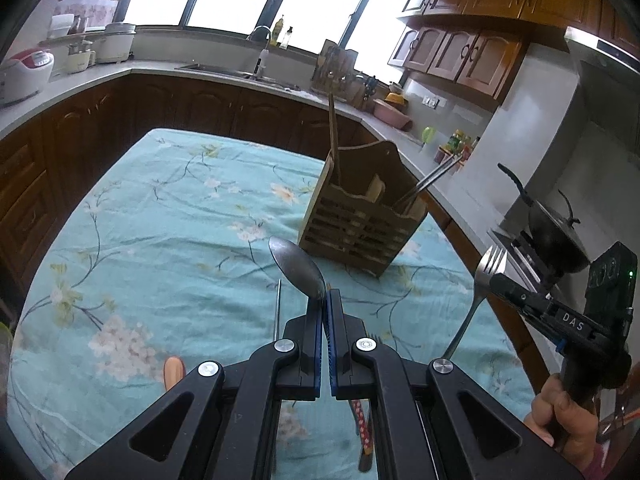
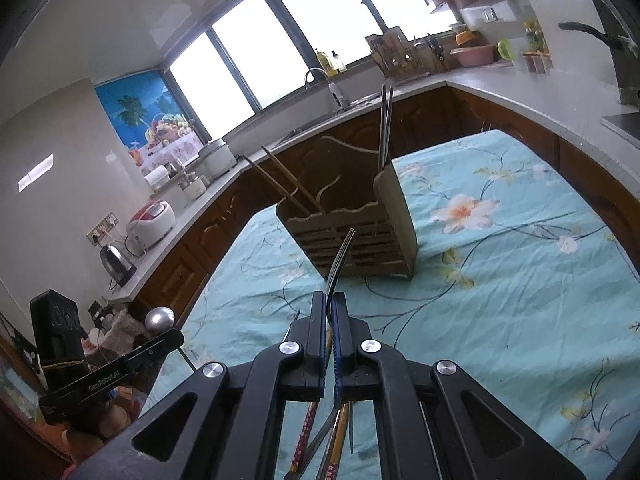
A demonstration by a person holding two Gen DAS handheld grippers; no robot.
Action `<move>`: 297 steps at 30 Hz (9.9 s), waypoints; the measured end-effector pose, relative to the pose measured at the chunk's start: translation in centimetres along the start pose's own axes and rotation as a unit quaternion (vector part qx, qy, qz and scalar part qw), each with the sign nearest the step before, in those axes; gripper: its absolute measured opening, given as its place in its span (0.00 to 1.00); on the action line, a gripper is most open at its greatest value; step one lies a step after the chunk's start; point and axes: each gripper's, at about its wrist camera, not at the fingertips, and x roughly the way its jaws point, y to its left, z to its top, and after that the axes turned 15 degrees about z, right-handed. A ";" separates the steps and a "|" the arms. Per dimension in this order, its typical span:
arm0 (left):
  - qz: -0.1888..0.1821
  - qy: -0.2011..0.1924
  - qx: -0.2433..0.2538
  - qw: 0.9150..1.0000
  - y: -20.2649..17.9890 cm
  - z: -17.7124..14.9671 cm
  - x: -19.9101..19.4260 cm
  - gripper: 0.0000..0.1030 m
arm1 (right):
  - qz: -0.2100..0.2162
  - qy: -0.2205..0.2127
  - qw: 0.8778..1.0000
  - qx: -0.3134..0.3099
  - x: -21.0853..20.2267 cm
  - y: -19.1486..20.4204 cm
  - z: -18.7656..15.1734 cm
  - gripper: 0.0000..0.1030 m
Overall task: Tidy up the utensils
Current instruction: 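Lift the held spoon and fork up over the wooden utensil holder, then open both tools to drop the spoon and fork into the holder, then move both open tools back down to the remaining utensils, then grasp a metal chopstick with the left tool while the right tool grasps a wooden chopstick, then lift both held chopsticks up over the wooden utensil holder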
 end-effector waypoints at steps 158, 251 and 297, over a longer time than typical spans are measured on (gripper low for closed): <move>0.093 -0.037 -0.015 0.995 0.7 0.4 4.2 0.82 | 0.013 -0.045 0.999 0.003 0.9 -1.8 0.1 0.95; 0.098 0.140 0.149 0.974 -2.6 2.9 20.5 0.08 | -0.007 0.160 0.986 0.046 12.3 -3.1 -3.9 0.32; 0.027 0.012 0.070 0.997 0.0 3.9 1.9 0.02 | 0.030 0.085 0.996 -0.016 5.6 3.2 1.5 0.05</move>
